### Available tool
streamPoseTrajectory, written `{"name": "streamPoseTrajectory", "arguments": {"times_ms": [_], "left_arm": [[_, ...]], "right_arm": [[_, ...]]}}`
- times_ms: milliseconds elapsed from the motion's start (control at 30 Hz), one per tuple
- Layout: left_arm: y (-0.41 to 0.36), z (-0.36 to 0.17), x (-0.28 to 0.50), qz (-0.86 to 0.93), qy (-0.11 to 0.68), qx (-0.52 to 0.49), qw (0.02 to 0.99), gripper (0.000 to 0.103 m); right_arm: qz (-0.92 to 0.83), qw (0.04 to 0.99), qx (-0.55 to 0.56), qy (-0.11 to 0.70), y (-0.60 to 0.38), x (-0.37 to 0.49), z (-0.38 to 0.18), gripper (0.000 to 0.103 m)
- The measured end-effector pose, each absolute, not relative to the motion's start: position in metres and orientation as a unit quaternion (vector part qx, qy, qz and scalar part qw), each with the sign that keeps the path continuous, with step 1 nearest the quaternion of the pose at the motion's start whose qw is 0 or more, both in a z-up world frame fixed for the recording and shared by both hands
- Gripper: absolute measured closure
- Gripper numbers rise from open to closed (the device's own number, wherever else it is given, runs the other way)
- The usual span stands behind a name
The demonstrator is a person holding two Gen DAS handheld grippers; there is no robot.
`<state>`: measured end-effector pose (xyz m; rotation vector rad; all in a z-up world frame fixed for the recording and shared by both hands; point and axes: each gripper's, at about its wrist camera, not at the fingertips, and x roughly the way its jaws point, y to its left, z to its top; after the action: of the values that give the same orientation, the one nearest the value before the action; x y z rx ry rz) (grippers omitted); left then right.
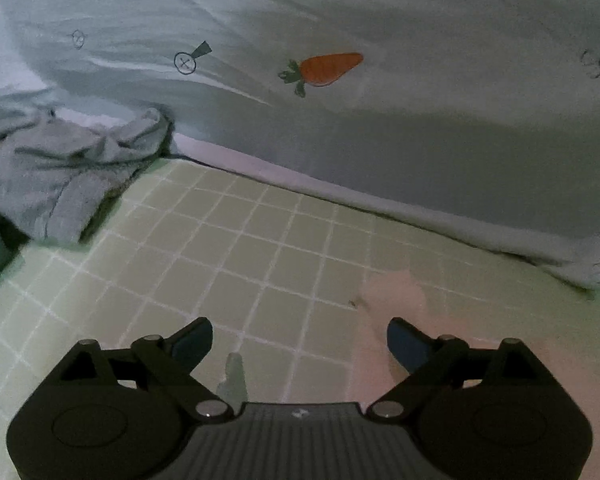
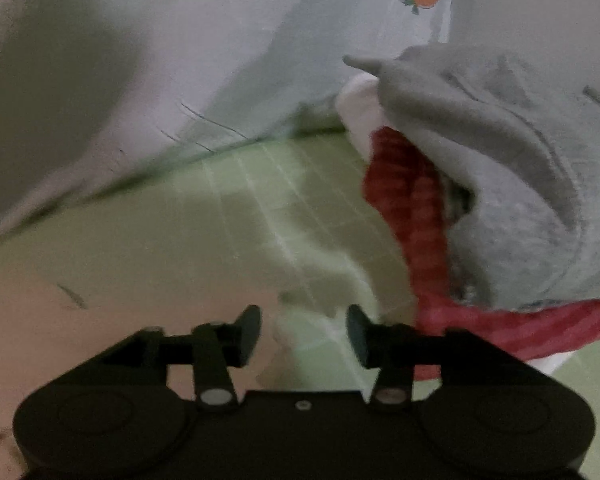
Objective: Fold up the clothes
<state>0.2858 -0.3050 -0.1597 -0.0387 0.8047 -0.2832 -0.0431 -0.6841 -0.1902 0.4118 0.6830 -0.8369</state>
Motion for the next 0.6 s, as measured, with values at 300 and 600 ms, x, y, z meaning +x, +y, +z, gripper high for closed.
{"name": "streamPoseTrajectory", "arguments": {"times_ms": [300,600], "left_arm": [[-0.317,-0.172,0.207,-0.197,0.428,0.081,0.878,0.002],[-0.315,-0.192,0.196,-0.197,0.439,0.098,0.871,0.0]], "right_arm": [[-0.36,0.842,0.227,0.333,-0.69,-0.03,-0.212,0.002],[-0.351,0.848,0.17,0.36,-0.674,-0.024,-0.217,0.004]]}}
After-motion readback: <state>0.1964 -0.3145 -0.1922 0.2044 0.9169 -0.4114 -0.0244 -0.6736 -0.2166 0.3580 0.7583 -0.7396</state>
